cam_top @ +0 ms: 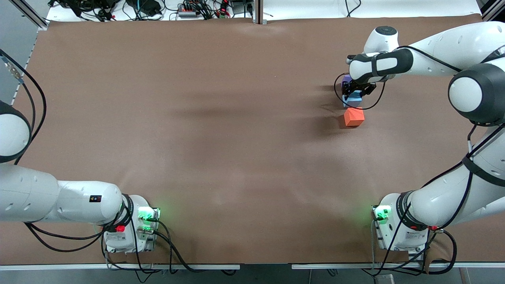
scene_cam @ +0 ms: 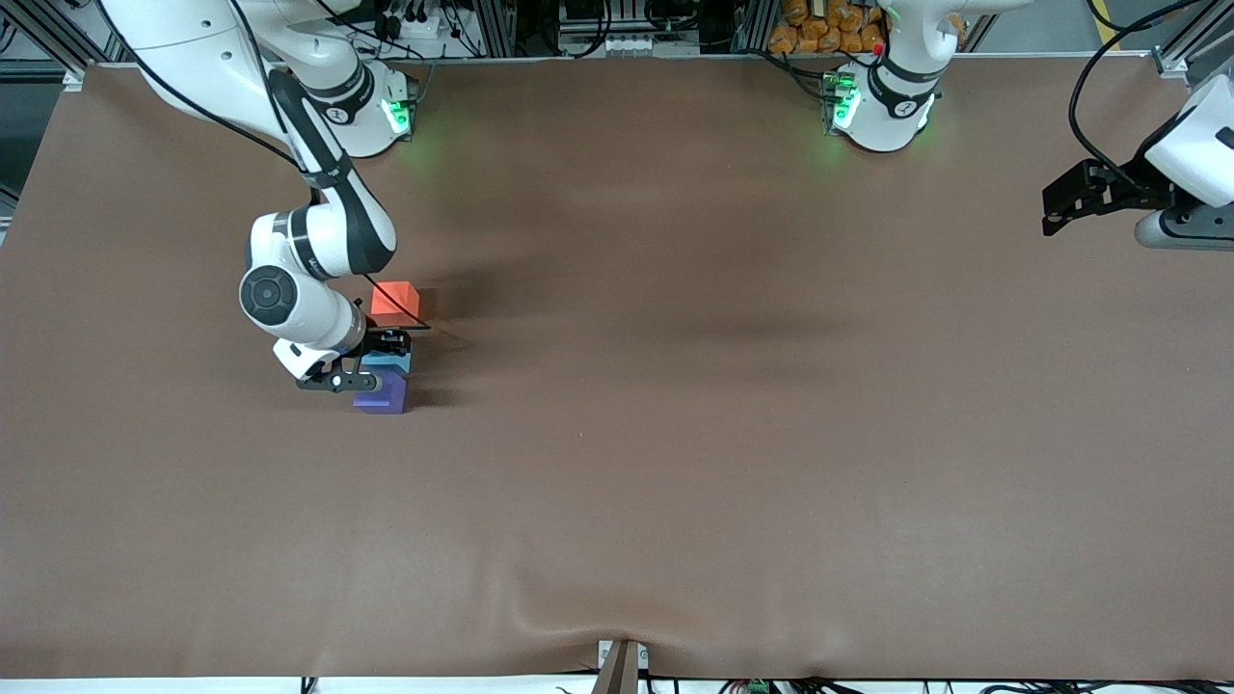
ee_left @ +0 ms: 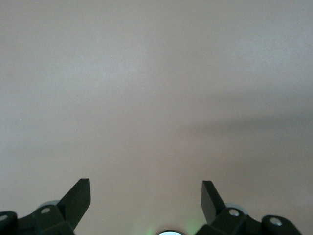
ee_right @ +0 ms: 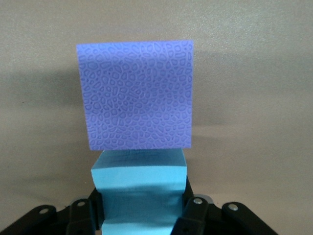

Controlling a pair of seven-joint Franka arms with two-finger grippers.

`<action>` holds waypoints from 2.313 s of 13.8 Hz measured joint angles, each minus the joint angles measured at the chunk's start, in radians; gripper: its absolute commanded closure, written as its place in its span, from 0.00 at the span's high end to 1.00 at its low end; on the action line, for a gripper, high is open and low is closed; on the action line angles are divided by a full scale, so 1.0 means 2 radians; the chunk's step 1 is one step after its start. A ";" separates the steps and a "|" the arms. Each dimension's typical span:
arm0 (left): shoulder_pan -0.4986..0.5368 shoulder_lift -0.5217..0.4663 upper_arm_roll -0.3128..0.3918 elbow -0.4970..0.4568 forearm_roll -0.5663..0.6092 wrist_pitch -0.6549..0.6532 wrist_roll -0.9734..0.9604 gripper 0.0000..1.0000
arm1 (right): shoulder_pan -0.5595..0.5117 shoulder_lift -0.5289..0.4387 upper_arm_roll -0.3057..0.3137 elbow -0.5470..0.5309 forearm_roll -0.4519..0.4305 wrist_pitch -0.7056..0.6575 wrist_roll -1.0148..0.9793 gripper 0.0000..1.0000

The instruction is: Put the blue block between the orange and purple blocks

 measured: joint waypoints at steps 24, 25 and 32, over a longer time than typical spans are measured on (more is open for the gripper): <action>0.001 0.007 0.000 0.003 0.000 -0.002 0.000 1.00 | -0.076 -0.133 0.008 0.468 -0.033 -0.565 -0.017 1.00; 0.001 0.007 0.000 0.003 0.000 -0.002 0.000 1.00 | -0.076 -0.153 0.007 0.438 -0.034 -0.551 -0.017 1.00; 0.002 0.007 0.000 0.003 0.000 -0.002 0.000 1.00 | -0.082 -0.178 0.003 0.385 -0.037 -0.516 -0.067 1.00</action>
